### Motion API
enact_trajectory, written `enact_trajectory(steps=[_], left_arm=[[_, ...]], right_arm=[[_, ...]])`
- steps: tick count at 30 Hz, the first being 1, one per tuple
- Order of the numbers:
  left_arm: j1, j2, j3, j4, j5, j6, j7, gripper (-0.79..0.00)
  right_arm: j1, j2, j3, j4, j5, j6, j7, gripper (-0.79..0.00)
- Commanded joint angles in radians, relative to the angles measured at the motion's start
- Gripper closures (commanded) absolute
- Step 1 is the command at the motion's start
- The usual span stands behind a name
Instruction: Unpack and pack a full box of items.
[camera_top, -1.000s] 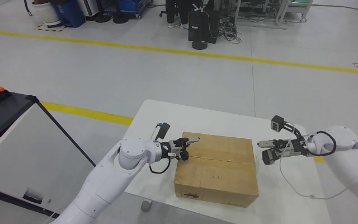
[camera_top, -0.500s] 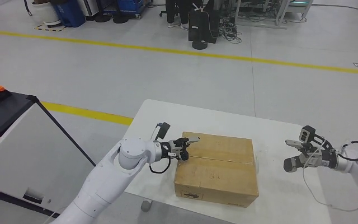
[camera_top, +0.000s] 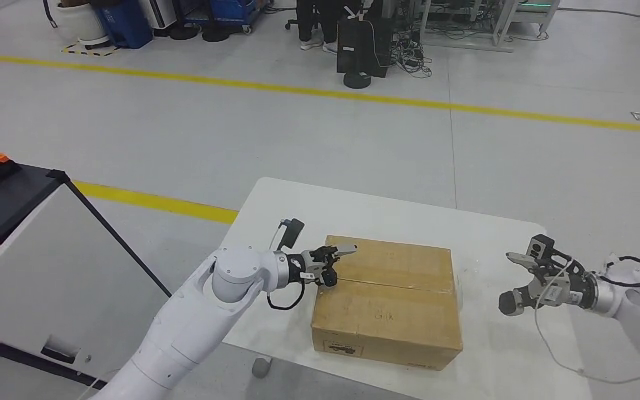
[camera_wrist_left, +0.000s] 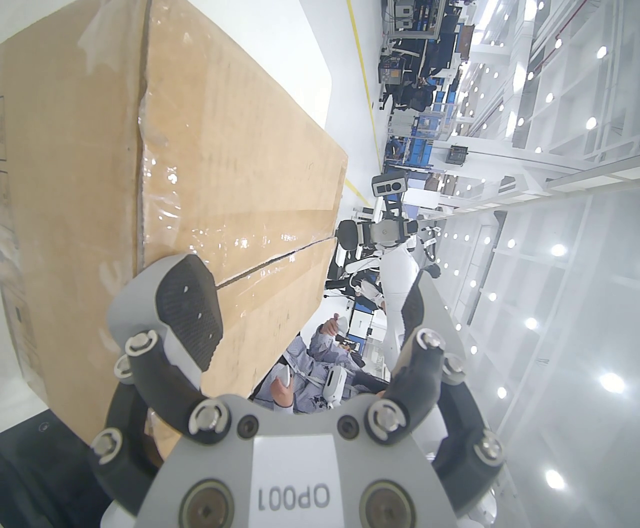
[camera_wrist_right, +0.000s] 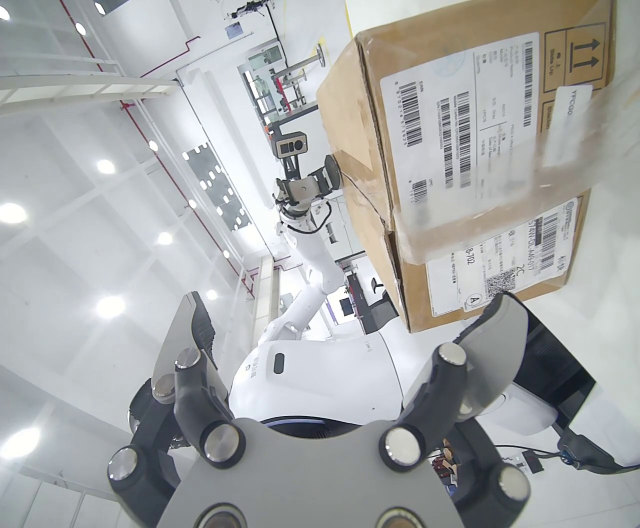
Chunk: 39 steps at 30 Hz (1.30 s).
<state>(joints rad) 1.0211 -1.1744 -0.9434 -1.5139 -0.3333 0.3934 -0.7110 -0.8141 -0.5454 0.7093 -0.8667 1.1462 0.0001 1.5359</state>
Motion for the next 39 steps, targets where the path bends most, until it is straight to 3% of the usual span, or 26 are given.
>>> enact_trajectory(steps=[1, 12, 19, 28, 39], left_arm=[[0.000, 0.000, 0.000, 0.000, 0.000, 0.000, 0.000, -0.785], [0.000, 0.000, 0.000, 0.000, 0.000, 0.000, 0.000, -0.785], [0.000, 0.000, 0.000, 0.000, 0.000, 0.000, 0.000, -0.785], [0.000, 0.000, 0.000, 0.000, 0.000, 0.000, 0.000, -0.785], [0.000, 0.000, 0.000, 0.000, 0.000, 0.000, 0.000, -0.785]], right_arm=[[0.000, 0.000, 0.000, 0.000, 0.000, 0.000, 0.000, -0.785], [-0.003, -0.001, 0.000, -0.002, 0.001, 0.003, -0.005, -0.785], [-0.067, 0.005, 0.038, 0.028, 0.077, 0.148, -0.081, -0.785], [-0.115, -0.017, 0.036, -0.010, 0.106, 0.413, -0.331, -0.785], [-0.133, -0.043, 0.026, -0.080, 0.002, 0.455, -0.451, -0.785]])
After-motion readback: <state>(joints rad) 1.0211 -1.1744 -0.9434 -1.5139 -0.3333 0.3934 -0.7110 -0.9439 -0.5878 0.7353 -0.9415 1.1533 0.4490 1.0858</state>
